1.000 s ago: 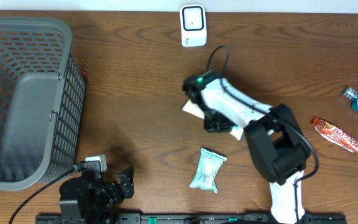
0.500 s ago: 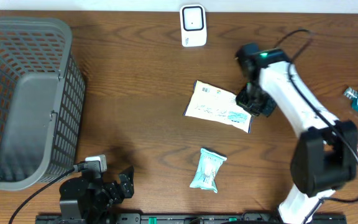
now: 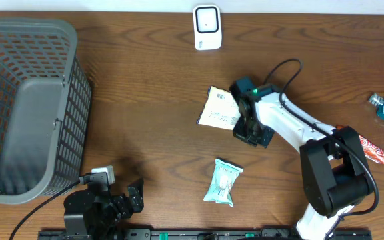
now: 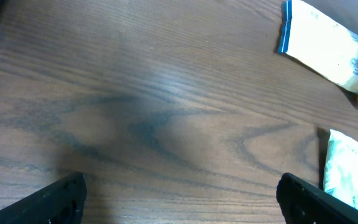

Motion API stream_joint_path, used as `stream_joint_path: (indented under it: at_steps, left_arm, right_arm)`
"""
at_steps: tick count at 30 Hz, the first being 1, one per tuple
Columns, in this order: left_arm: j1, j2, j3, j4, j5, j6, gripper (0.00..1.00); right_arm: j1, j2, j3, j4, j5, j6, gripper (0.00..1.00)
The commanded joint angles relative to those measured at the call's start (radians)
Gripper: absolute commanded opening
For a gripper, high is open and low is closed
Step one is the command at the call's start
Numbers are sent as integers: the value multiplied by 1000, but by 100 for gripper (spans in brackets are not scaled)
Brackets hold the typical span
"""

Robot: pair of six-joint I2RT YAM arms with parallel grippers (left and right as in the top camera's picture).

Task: Scan the item barcode

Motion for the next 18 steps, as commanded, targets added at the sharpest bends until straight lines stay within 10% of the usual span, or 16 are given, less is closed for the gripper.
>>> stream_joint_path:
  at_steps: [1,13,18]
  left_arm:
    - [1,-1,-4,-11,13,-9,98]
    - [1,-1,-4,-11,12,-10,98]
    - [1,-1,-4,-11,13,-10,98]
  right_arm:
    - [-35,-3,-34,76,132,23,1]
    - [-296,-3,38,255,-12,-105,7]
    - [-353,-15,84,204,-452,-201,51]
